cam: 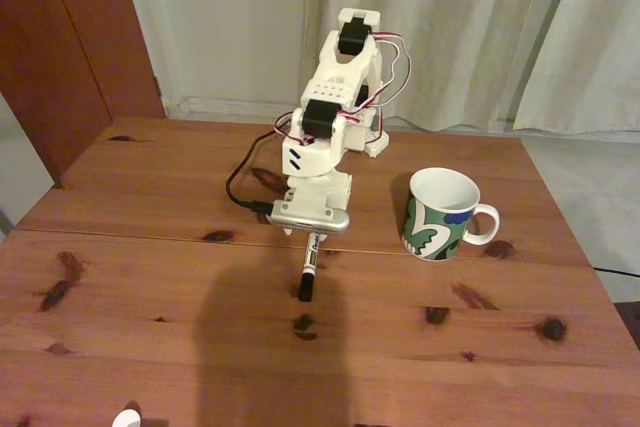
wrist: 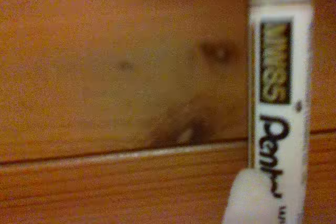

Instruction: Clean up the desk and place the pens and markers into the cup

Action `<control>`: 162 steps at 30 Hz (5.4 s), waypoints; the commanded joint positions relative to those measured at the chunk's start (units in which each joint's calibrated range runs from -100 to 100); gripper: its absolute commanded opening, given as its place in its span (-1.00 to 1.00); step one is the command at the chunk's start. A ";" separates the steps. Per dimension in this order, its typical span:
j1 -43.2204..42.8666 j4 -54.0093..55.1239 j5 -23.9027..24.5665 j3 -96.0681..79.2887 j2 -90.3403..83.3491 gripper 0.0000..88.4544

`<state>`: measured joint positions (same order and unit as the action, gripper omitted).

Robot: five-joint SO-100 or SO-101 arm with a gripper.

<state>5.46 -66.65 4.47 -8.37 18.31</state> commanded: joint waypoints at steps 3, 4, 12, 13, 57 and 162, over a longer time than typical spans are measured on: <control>-0.28 1.06 -0.44 -1.55 -1.05 -0.50; -0.36 1.06 -0.44 -1.64 -0.72 -0.50; -0.44 1.15 -0.44 -1.82 -0.47 -0.50; -0.60 1.15 -0.44 -1.82 -0.39 -0.50; -1.48 -1.26 -0.38 -18.33 -33.32 -0.98; -4.62 74.44 8.94 -91.09 -115.99 -0.98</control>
<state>-0.99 5.43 13.41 -98.39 -97.88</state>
